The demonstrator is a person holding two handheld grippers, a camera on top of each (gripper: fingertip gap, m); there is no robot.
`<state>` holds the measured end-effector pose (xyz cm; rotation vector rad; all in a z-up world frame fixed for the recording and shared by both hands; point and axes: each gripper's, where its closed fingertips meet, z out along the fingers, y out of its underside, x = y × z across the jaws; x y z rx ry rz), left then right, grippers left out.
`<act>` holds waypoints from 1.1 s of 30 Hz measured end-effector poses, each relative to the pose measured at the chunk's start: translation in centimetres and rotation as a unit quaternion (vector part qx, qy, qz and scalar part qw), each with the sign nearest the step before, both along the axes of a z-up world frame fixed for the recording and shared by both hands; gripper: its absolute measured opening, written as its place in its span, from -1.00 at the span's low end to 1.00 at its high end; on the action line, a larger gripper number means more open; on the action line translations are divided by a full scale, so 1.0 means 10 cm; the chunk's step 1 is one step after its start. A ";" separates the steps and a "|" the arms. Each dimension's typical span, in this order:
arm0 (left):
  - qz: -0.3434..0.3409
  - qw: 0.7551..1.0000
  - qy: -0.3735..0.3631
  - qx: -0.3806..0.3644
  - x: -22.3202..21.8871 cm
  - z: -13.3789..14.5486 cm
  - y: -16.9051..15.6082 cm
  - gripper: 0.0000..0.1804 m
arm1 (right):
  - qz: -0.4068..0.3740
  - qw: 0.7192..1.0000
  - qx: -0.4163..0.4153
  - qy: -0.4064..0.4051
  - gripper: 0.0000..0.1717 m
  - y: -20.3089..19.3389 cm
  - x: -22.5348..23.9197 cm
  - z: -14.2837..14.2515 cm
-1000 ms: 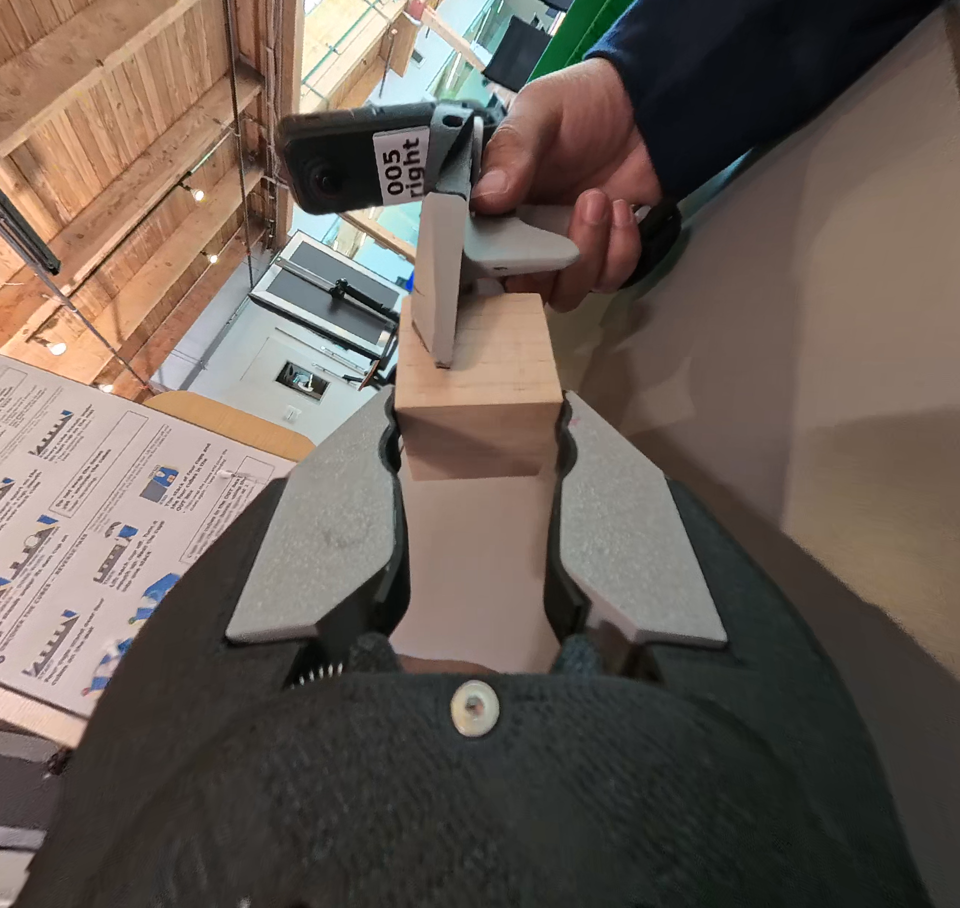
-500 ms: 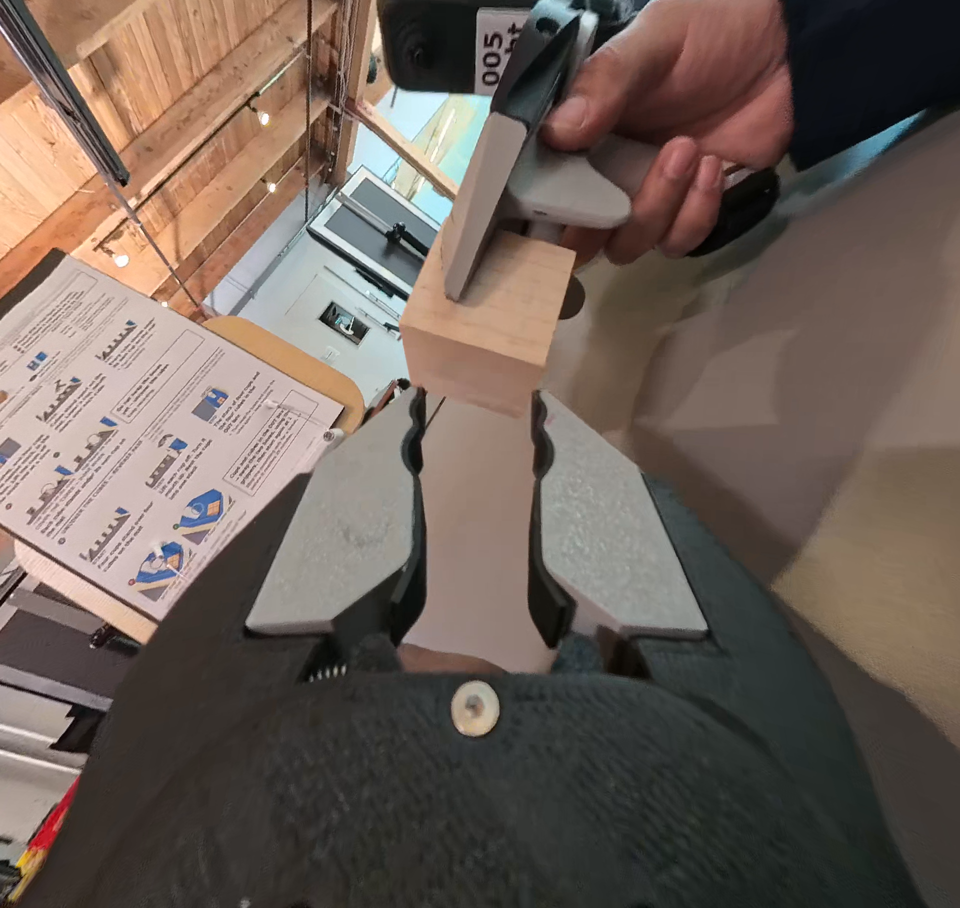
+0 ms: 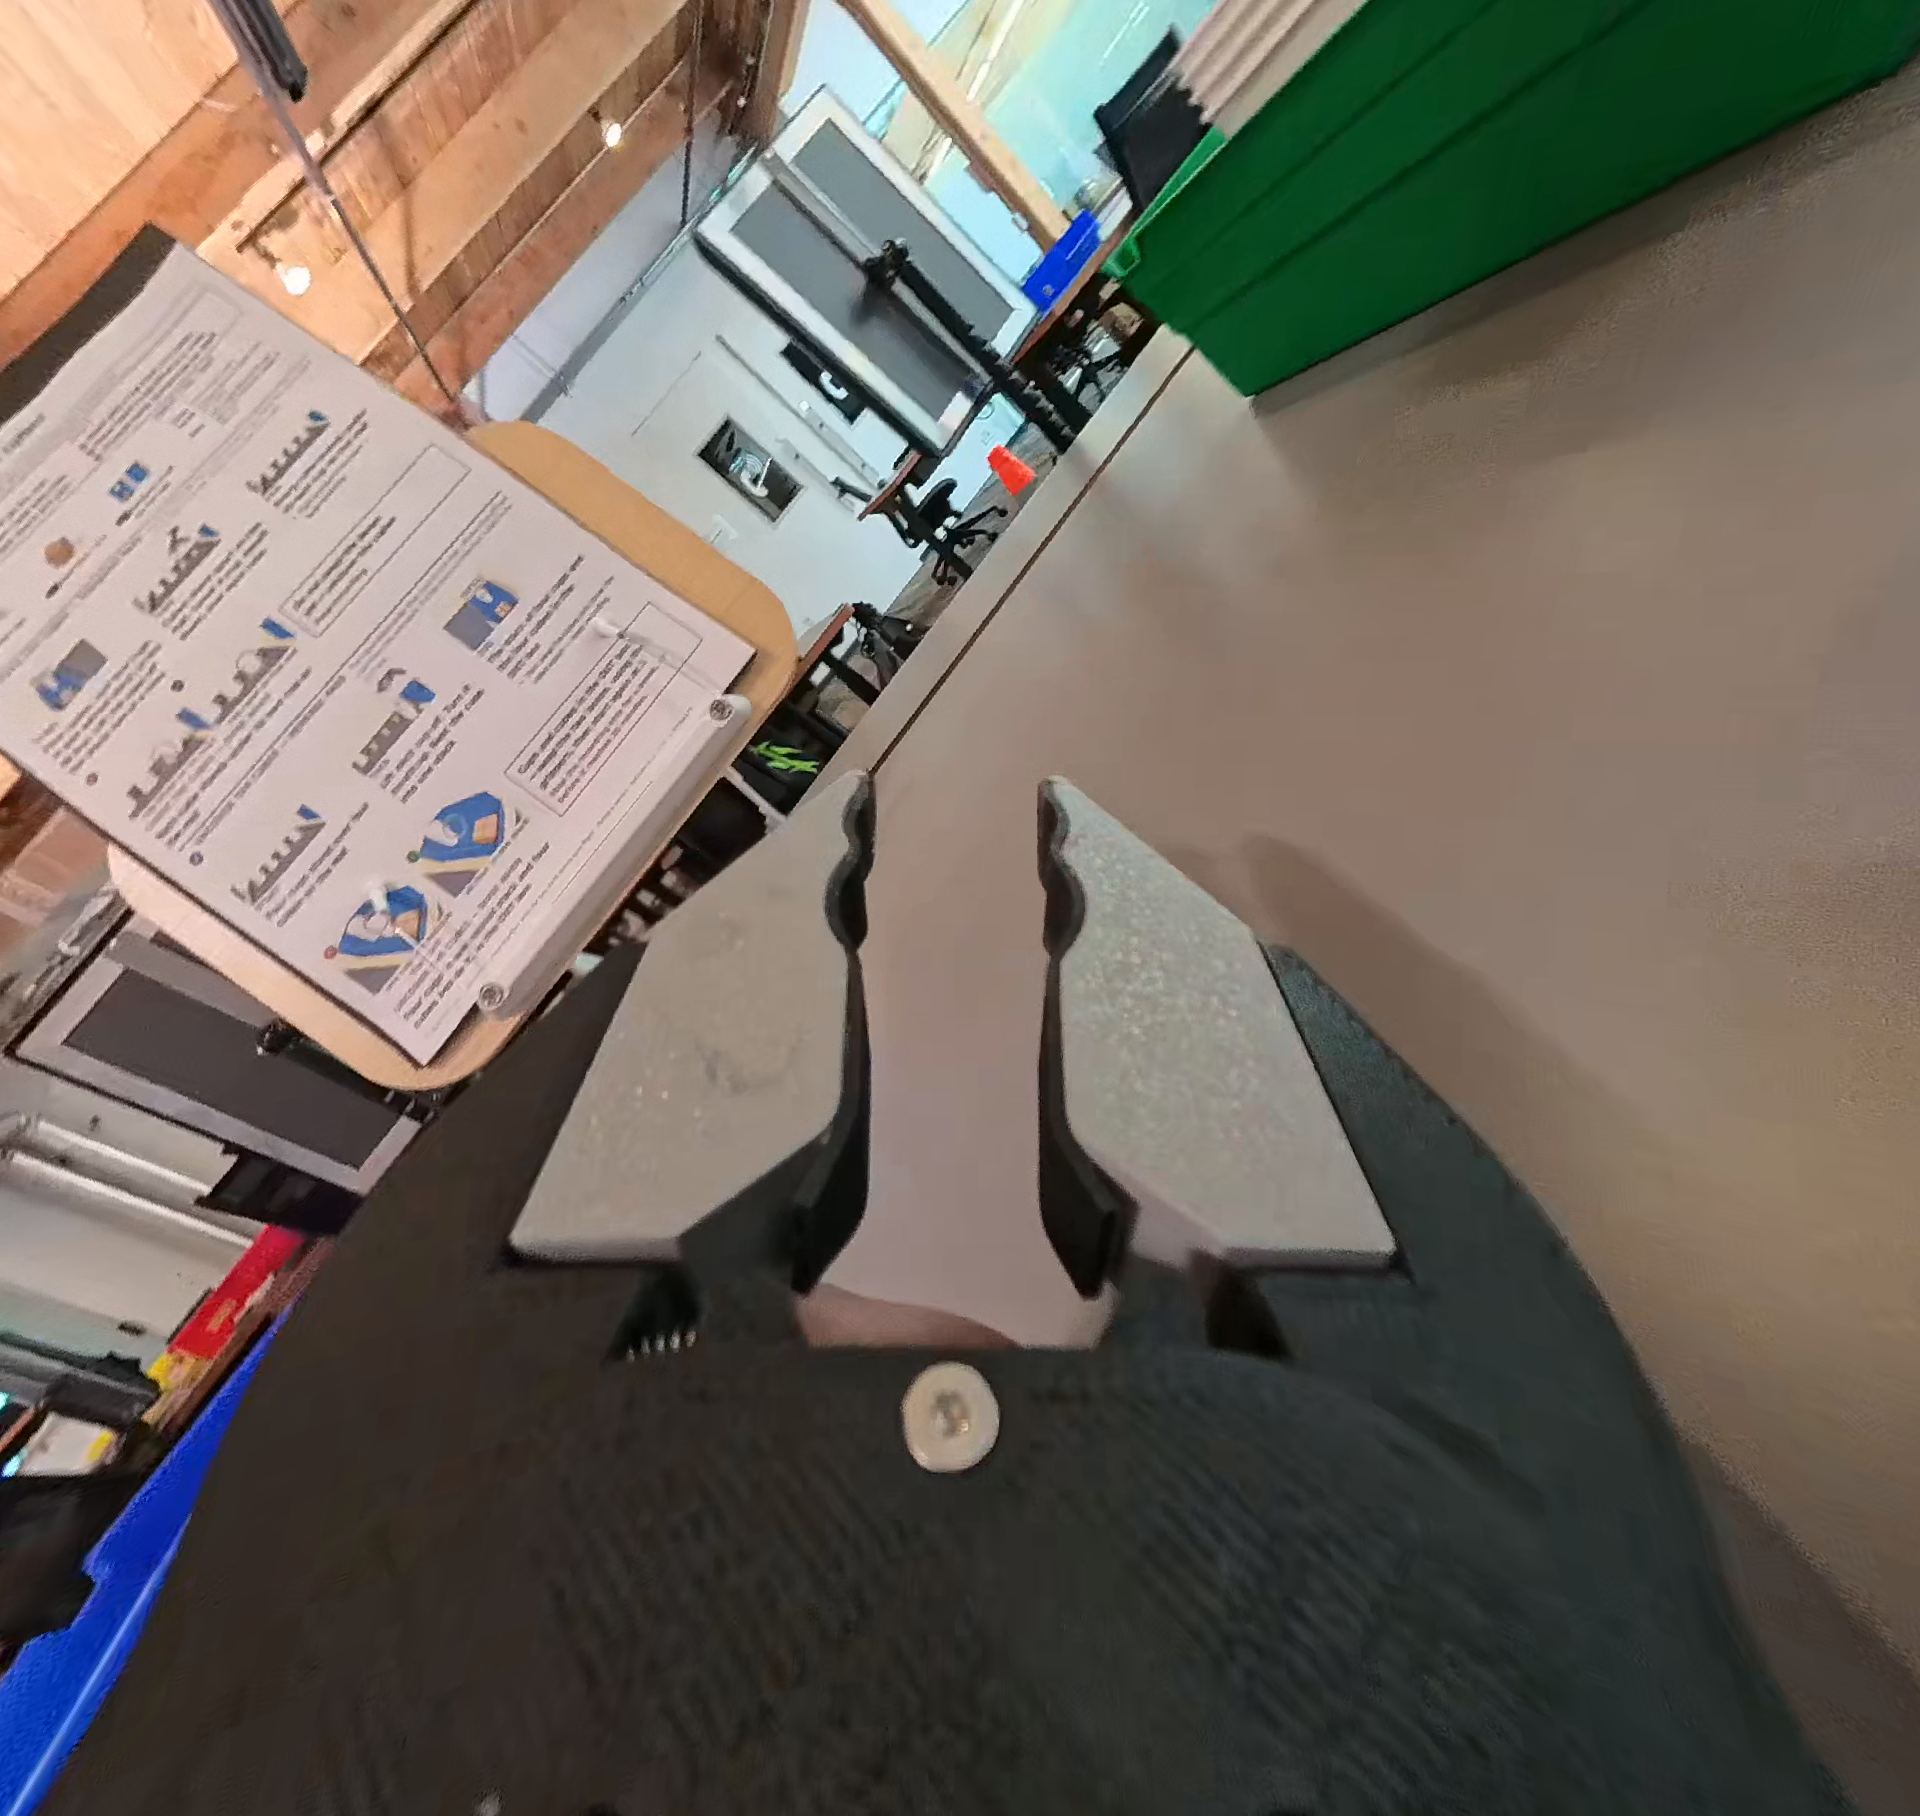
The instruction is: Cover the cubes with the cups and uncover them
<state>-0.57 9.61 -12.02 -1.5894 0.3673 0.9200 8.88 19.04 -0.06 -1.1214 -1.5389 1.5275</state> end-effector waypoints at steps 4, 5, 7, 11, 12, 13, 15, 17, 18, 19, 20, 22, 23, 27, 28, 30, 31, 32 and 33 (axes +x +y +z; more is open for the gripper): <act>0.070 0.997 -0.009 -0.002 -0.26 -0.01 -0.05 -0.73 | -0.172 0.972 0.110 -0.118 -0.34 1.16 0.37 -0.08; 0.084 0.996 -0.010 -0.010 -0.31 -0.03 -0.05 -0.73 | -0.202 0.956 0.129 -0.170 -0.34 1.44 0.48 -0.23; 0.100 0.995 -0.014 -0.015 -0.36 -0.05 -0.05 -0.73 | -0.238 0.918 0.168 -0.271 -0.34 1.87 0.71 -0.58; 0.110 0.993 -0.029 -0.014 -0.41 -0.05 -0.07 -0.81 | -0.250 0.834 0.227 -0.437 -0.33 2.27 1.08 -1.29; 0.115 0.993 -0.033 -0.013 -0.43 -0.04 -0.08 -0.85 | -0.253 0.815 0.236 -0.465 -0.33 2.32 1.13 -1.43; 0.120 0.992 -0.038 -0.013 -0.45 -0.04 -0.09 -0.85 | -0.260 0.800 0.242 -0.484 -0.33 2.37 1.16 -1.55; 0.128 0.991 -0.046 -0.012 -0.48 -0.04 -0.10 -0.84 | -0.304 0.783 0.247 -0.483 -0.29 2.51 1.12 -1.61; 0.134 0.990 -0.049 -0.007 -0.51 -0.03 -0.12 -0.85 | -0.339 0.800 0.232 -0.438 -0.29 2.52 0.97 -1.47; 0.136 0.989 -0.051 -0.003 -0.52 -0.02 -0.13 -0.88 | -0.348 0.814 0.223 -0.408 -0.28 2.47 0.88 -1.35; 0.142 0.988 -0.056 0.003 -0.54 0.00 -0.14 -0.90 | -0.358 0.826 0.221 -0.375 -0.25 2.40 0.80 -1.20; 0.149 0.987 -0.064 0.010 -0.57 0.01 -0.16 -0.90 | -0.366 0.837 0.227 -0.339 -0.25 2.30 0.71 -1.02; 0.166 0.982 -0.086 0.032 -0.66 0.07 -0.22 -0.91 | -0.336 0.876 0.233 -0.256 -0.25 1.86 0.48 -0.64; 0.176 0.978 -0.099 0.049 -0.71 0.10 -0.26 -0.91 | -0.292 0.906 0.226 -0.210 -0.26 1.50 0.34 -0.47; 0.277 0.935 -0.143 0.169 -1.11 0.32 -0.73 -0.51 | -0.153 0.962 0.209 -0.086 -0.70 0.20 -0.10 -0.12; 0.292 0.922 -0.166 0.191 -1.19 0.34 -0.85 -0.36 | -0.146 0.964 0.210 -0.070 -0.73 0.02 -0.23 -0.13; 0.304 0.903 -0.211 0.217 -1.30 0.32 -1.01 -0.15 | -0.137 0.963 0.220 -0.074 -0.59 -0.23 -0.51 -0.32; 0.307 0.897 -0.230 0.221 -1.33 0.30 -1.05 -0.09 | -0.130 0.963 0.220 -0.088 -0.37 -0.31 -0.66 -0.48; 0.310 0.891 -0.245 0.222 -1.37 0.28 -1.07 -0.03 | -0.123 0.963 0.215 -0.102 -0.16 -0.37 -0.81 -0.64; 0.312 0.888 -0.258 0.219 -1.40 0.25 -1.07 0.00 | -0.121 0.964 0.208 -0.110 -0.17 -0.38 -0.96 -0.77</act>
